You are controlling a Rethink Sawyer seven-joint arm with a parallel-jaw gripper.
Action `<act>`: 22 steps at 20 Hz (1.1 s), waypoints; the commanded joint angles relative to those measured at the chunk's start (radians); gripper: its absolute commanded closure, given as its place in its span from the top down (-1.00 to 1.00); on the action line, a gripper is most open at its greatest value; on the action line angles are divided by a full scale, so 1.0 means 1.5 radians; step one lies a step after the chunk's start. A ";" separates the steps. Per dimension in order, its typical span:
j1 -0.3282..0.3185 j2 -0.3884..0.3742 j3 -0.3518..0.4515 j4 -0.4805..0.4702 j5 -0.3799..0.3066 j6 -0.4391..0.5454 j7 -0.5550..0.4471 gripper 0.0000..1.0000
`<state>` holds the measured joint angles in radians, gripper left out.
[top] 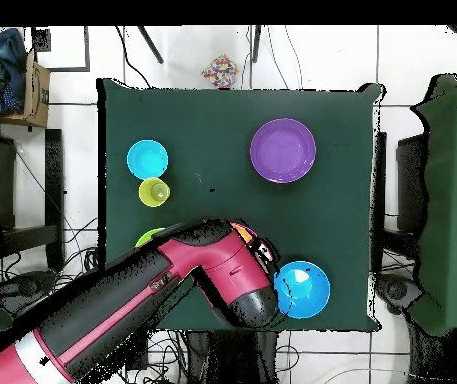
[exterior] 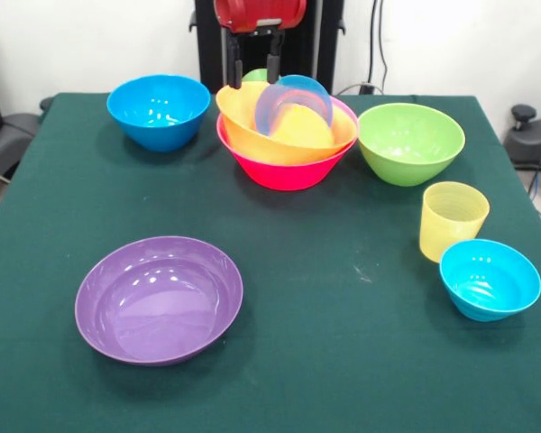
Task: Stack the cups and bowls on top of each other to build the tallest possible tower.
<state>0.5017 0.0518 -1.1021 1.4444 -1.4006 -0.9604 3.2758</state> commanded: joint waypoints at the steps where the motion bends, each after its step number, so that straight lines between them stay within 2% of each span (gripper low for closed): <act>1: -0.002 0.027 0.126 -0.009 -0.014 0.034 0.016 1.00; 12: -0.005 0.024 0.121 -0.015 -0.025 0.020 0.037 1.00; 18: -0.022 0.010 0.092 -0.052 -0.070 -0.029 0.108 1.00; 22: -0.045 0.011 0.087 -0.078 -0.094 -0.031 0.122 1.00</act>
<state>0.4683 0.0444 -1.1023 1.4355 -1.5081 -0.9604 3.2758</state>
